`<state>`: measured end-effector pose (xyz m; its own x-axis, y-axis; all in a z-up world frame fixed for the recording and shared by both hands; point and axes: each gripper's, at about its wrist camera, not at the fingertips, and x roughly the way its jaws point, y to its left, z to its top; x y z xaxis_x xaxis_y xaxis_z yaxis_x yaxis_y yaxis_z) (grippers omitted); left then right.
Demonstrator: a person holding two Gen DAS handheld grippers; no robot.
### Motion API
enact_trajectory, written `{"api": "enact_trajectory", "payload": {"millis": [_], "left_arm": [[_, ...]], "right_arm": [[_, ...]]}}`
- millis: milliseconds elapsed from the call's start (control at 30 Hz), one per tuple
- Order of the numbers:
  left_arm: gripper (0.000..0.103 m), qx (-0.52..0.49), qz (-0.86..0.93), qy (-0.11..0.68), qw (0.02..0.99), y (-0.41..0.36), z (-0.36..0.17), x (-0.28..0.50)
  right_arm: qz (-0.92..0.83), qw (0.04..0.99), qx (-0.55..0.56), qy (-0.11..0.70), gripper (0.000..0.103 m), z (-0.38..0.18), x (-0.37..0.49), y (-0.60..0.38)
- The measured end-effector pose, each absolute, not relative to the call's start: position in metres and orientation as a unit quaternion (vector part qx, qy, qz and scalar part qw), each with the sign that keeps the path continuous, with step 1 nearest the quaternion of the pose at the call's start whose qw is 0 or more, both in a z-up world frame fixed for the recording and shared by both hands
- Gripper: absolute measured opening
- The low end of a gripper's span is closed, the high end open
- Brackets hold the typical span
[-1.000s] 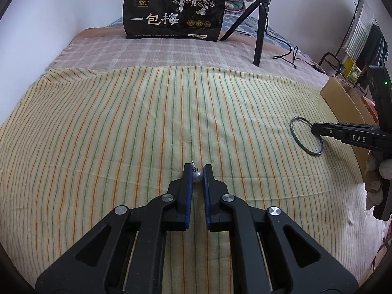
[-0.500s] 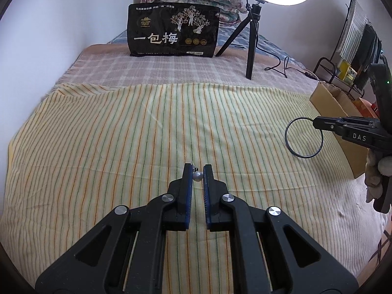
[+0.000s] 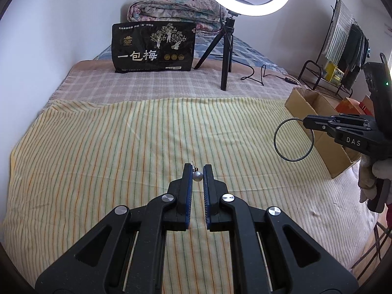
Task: Organize jewelry
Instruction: 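Carry the pearl with the left tool while the right tool carries the bangle to the box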
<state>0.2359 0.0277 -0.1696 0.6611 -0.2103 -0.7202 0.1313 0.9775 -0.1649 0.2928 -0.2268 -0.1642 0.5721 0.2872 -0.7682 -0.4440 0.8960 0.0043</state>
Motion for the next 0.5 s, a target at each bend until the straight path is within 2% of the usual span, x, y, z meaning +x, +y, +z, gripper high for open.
{"api": "enact_trajectory", "payload": {"millis": [500], "left_arm": [[0.006, -0.043, -0.155, 0.378, 0.912, -0.035, -0.136, 0.24]], "right_arm": [[0.191, 0.905, -0.106, 0.366, 0.002, -0.115, 0.267, -0.273]]}}
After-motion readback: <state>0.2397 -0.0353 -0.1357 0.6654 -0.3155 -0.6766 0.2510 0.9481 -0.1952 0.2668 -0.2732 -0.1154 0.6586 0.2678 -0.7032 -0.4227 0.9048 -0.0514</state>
